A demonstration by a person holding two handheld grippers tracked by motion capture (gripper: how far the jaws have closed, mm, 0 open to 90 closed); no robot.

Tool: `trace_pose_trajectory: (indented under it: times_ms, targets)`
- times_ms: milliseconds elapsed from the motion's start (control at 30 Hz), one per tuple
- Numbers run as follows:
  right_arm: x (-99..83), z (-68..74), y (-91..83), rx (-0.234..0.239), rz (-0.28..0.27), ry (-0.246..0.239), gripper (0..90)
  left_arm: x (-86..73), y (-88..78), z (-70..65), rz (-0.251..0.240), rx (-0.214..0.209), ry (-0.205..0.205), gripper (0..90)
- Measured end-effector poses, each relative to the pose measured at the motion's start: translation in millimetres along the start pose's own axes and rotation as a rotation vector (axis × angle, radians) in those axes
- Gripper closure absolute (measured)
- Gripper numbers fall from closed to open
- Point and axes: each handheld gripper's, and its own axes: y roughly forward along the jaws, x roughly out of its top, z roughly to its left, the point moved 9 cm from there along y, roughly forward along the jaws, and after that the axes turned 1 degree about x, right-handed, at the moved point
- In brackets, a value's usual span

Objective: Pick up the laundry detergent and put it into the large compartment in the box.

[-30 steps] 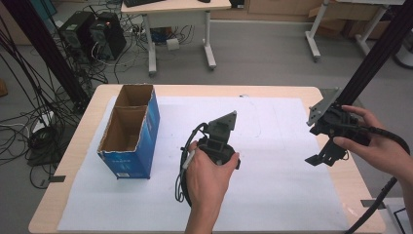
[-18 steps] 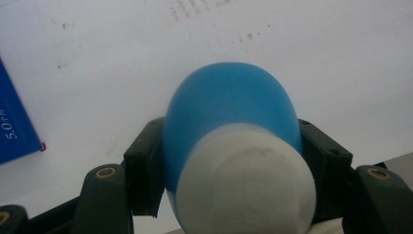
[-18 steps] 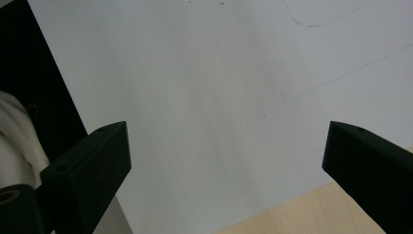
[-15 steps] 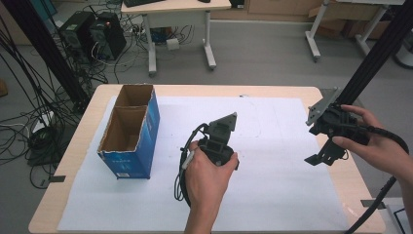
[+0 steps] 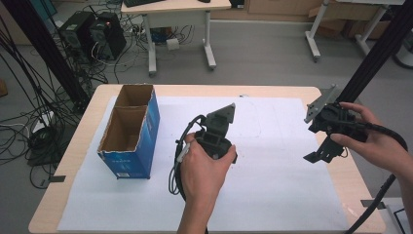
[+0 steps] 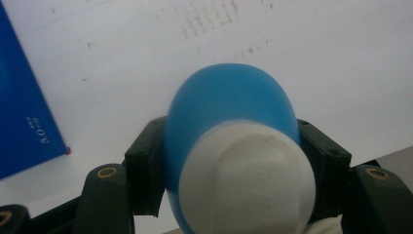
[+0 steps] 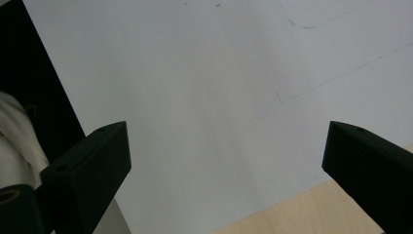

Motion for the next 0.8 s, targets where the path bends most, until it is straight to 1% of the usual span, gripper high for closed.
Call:
trace_pose_trajectory:
  times_ms: [67, 133, 367, 400, 500, 633, 800]
  targets:
    - [2.6, -0.5, -1.5, -0.006, -0.005, -0.001, 3.6, 2.6, -12.0, 3.3, -0.007, 0.001, 0.004, 38.1]
    - [5.8, -0.7, -3.9, -0.007, -0.009, 0.002, 3.7, 4.2, -25.0, 7.6, -0.023, -0.005, 0.000, 38.1]
    - [13.6, -1.4, -6.6, -0.012, -0.006, 0.002, 3.7, 11.6, -70.8, 24.5, -0.070, -0.023, -0.002, 38.1]
    - [14.1, -1.5, -7.1, -0.014, -0.005, 0.005, 3.7, 12.8, -77.7, 26.3, -0.077, -0.023, -0.007, 38.1]
    - [15.8, -2.6, -7.6, -0.014, -0.006, 0.011, 3.7, 16.2, -98.1, 33.2, -0.098, -0.019, -0.003, 38.1]
    - [18.7, -4.3, -7.7, -0.012, 0.002, 0.014, 3.7, 17.0, -125.1, 43.2, -0.142, -0.013, -0.010, 38.1]
    - [26.1, -7.4, -4.7, -0.010, 0.017, 0.008, 3.7, 20.6, -145.7, 56.8, -0.165, -0.016, -0.020, 38.1]
